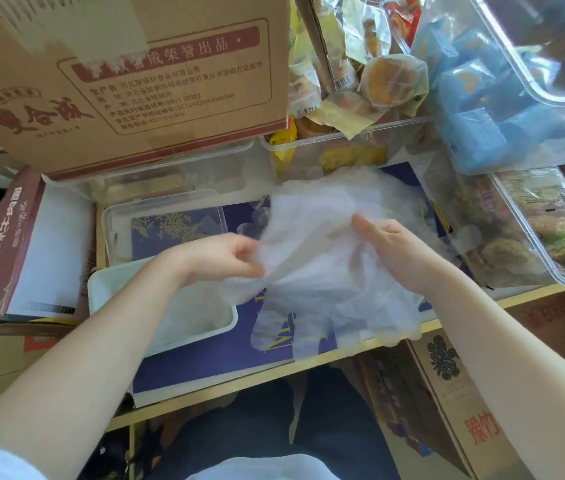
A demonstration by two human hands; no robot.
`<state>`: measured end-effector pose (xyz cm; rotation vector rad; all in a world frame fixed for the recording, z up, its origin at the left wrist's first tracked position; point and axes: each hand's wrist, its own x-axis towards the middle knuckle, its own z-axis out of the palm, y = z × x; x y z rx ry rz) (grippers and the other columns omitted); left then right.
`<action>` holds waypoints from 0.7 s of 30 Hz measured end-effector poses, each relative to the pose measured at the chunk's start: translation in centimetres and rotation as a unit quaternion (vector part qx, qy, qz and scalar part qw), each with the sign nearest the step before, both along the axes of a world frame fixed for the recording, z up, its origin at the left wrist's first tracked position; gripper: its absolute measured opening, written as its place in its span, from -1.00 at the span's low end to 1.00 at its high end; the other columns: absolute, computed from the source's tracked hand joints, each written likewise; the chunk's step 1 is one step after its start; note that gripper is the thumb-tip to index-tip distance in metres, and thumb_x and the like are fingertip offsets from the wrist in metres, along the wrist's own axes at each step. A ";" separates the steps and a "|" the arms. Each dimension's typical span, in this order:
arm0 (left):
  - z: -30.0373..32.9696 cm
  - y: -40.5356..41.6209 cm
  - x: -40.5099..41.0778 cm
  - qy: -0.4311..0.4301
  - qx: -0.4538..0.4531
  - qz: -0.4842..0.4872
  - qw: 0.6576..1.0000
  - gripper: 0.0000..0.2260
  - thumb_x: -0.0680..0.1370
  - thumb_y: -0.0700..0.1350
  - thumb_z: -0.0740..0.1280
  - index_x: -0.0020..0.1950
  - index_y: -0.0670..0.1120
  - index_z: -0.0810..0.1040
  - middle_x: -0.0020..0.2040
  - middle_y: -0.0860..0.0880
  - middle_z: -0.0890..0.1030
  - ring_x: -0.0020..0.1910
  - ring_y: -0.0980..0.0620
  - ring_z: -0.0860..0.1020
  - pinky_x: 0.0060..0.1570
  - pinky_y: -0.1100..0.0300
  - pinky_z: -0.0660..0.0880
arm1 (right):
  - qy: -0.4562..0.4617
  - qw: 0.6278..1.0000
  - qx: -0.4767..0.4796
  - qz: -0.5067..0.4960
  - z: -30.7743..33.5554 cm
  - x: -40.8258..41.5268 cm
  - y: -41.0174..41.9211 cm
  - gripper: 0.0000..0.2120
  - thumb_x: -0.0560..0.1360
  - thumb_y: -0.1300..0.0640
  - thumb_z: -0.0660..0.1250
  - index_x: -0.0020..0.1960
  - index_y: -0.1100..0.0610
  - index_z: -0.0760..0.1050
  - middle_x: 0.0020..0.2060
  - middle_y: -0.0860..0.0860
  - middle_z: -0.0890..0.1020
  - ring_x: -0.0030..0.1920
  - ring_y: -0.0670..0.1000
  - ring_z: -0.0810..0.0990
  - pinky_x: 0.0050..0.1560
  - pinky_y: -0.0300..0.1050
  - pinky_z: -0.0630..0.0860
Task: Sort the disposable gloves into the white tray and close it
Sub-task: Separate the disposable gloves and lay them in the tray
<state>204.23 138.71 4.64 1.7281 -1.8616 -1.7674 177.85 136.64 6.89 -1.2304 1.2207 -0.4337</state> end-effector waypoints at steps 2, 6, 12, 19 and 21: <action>-0.1 -0.3 -1.9 0.043 -0.047 0.118 0.991 -0.90 0.56 -0.09 0.31 0.05 0.00 0.57 -0.01 0.07 0.62 -0.08 0.17 0.54 -0.10 0.32 0.43 | 0.015 0.999 -0.009 0.034 -0.3 0.0 0.2 -0.57 0.57 -0.15 0.06 -0.15 -0.06 0.67 -0.25 0.37 0.56 -0.32 0.18 0.40 -0.31 -0.09 0.30; -1.1 -0.6 -5.1 0.082 -0.145 0.275 0.947 -0.86 0.59 -0.13 0.25 -0.11 0.07 0.53 -0.12 0.08 0.62 -0.08 0.08 0.55 0.05 0.11 0.44 | 0.020 1.000 0.002 0.016 -0.4 0.1 0.0 -0.60 0.60 -0.08 0.08 -0.19 0.02 0.62 -0.48 0.11 0.52 -0.60 -0.09 0.25 -0.61 -0.34 0.16; -1.2 -1.1 -6.7 0.075 -0.180 0.401 0.895 -0.80 0.60 -0.18 0.21 -0.20 0.00 0.47 -0.37 0.02 0.47 -0.40 0.09 0.40 -0.27 0.15 0.35 | 0.058 0.995 0.052 0.057 -1.5 -2.3 0.1 -0.81 0.43 0.05 0.43 -0.01 0.09 0.53 -0.14 -0.01 0.62 -0.15 -0.02 0.58 -0.17 -0.21 0.48; -2.3 -0.9 -6.5 -0.044 -0.223 0.459 0.859 -0.76 0.60 -0.11 0.20 -0.26 -0.13 0.38 -0.39 -0.03 0.36 -0.42 0.05 0.30 -0.38 0.17 0.26 | 0.111 0.981 0.072 0.142 -6.6 -5.1 1.3 -0.84 0.47 0.23 0.39 -0.05 0.31 0.50 -0.32 0.05 0.55 -0.35 0.00 0.53 -0.39 -0.31 0.39; -3.2 -0.6 -6.3 -0.053 -0.216 0.472 0.853 -0.74 0.59 -0.10 0.19 -0.18 -0.28 0.40 -0.35 -0.11 0.37 -0.37 0.01 0.30 -0.33 0.15 0.23 | 0.241 0.955 -0.062 0.161 -8.6 -5.8 1.1 -0.78 0.48 0.20 0.35 0.11 0.21 0.49 -0.07 0.05 0.58 -0.06 0.05 0.57 -0.18 -0.28 0.41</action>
